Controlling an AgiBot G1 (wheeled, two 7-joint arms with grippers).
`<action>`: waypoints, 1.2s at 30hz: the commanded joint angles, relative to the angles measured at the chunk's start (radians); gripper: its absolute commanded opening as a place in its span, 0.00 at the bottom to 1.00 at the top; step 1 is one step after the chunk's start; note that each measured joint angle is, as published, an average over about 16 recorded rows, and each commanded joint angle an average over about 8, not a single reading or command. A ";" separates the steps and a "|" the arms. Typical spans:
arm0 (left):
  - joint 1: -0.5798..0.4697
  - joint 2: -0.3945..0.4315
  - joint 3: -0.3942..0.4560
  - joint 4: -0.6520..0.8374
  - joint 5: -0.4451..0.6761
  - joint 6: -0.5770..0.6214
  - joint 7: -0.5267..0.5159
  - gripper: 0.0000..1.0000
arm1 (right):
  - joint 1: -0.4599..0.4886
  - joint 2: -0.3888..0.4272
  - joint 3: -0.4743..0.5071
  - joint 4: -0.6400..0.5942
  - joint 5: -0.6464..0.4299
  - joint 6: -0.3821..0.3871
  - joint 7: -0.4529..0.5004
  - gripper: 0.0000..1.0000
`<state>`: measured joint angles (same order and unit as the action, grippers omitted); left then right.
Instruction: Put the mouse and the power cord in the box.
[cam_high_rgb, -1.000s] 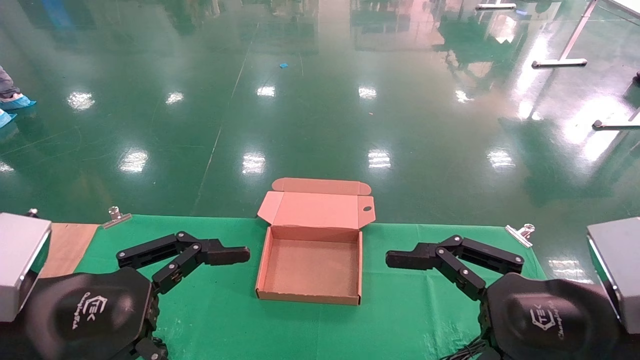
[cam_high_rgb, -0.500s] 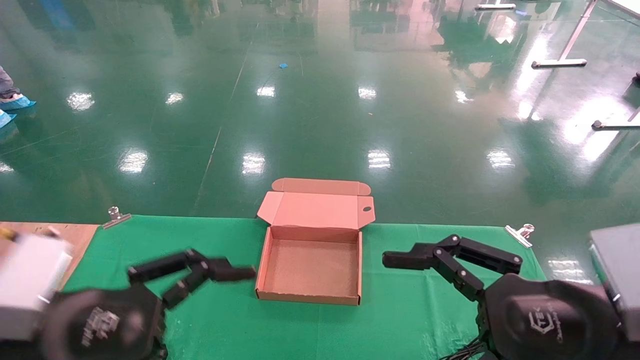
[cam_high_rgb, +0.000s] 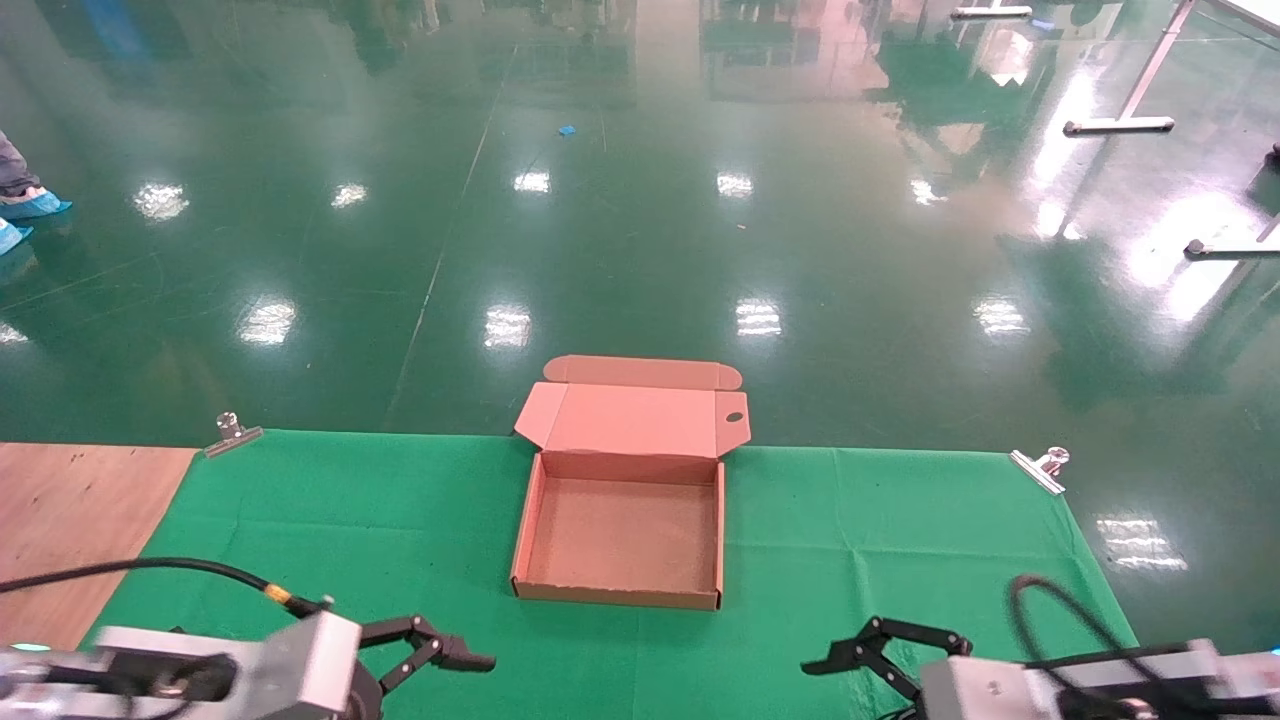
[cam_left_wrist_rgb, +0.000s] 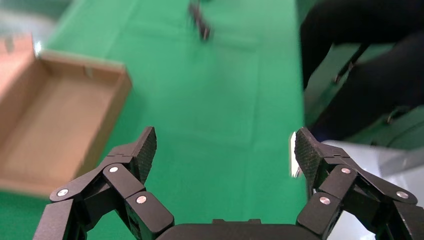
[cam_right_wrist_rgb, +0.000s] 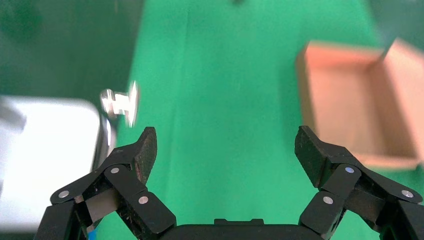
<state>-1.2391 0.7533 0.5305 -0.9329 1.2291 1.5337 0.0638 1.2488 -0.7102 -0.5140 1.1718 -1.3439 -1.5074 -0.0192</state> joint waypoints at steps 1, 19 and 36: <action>-0.018 0.022 0.029 0.058 0.057 -0.003 0.035 1.00 | 0.021 -0.019 -0.033 -0.018 -0.083 0.005 -0.022 1.00; -0.301 0.200 0.236 0.595 0.534 -0.235 0.355 1.00 | 0.252 -0.294 -0.241 -0.547 -0.595 0.222 -0.353 1.00; -0.354 0.284 0.272 0.839 0.618 -0.503 0.503 1.00 | 0.322 -0.421 -0.236 -0.955 -0.577 0.321 -0.609 1.00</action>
<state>-1.5934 1.0336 0.8030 -0.1000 1.8472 1.0328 0.5649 1.5673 -1.1301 -0.7505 0.2249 -1.9219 -1.1874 -0.6237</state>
